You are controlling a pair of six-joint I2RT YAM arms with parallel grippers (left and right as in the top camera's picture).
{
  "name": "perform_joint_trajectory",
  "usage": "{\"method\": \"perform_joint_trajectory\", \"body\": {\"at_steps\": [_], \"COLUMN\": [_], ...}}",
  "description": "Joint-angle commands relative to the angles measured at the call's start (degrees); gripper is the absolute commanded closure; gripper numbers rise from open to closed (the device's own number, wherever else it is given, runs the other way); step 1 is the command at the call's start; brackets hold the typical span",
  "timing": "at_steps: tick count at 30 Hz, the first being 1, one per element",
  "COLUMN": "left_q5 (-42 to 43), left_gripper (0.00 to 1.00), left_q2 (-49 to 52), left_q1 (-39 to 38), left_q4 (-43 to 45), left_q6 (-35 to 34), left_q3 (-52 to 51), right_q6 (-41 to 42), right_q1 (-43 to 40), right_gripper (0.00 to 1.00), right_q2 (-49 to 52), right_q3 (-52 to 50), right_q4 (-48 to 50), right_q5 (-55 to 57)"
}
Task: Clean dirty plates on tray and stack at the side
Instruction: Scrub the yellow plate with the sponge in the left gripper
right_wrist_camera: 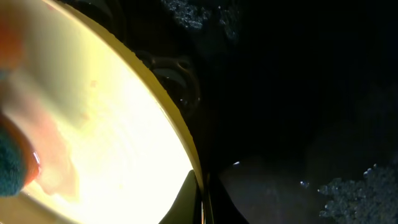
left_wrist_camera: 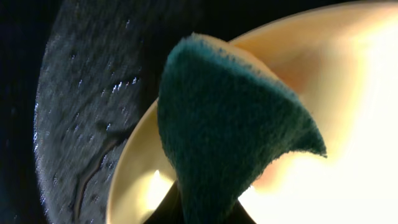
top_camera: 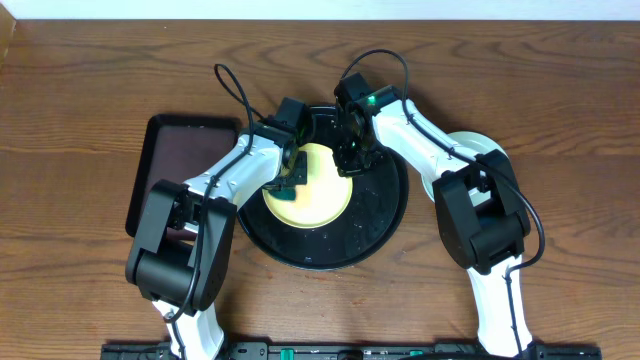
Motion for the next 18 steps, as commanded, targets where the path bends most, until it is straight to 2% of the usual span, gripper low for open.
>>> {"method": "perform_joint_trajectory", "body": {"at_steps": [1, 4, 10, 14, 18], "left_q5": [1.8, 13.5, 31.1, 31.1, 24.8], "left_gripper": [0.93, 0.92, 0.93, 0.93, 0.93], "left_q2": [1.0, 1.0, 1.0, 1.0, 1.0], "left_q1": [0.5, 0.6, 0.6, 0.6, 0.7], "left_q4": [-4.8, -6.8, -6.3, -2.8, 1.6], "left_q6": [2.2, 12.9, 25.7, 25.8, 25.0], "left_q3": [-1.0, -1.0, -1.0, -1.0, -1.0], "right_q6": [-0.3, -0.3, -0.3, -0.3, -0.3], "right_q1": [1.4, 1.4, 1.4, 1.4, 1.4], "right_gripper": [0.99, 0.99, 0.99, 0.99, 0.99], "right_q2": [-1.0, -1.0, -1.0, -1.0, -1.0], "right_q3": [0.0, 0.0, 0.0, 0.0, 0.0], "right_q4": [-0.6, -0.5, -0.4, -0.5, -0.6], "right_q5": [1.2, 1.2, 1.2, 1.2, 1.2]}}
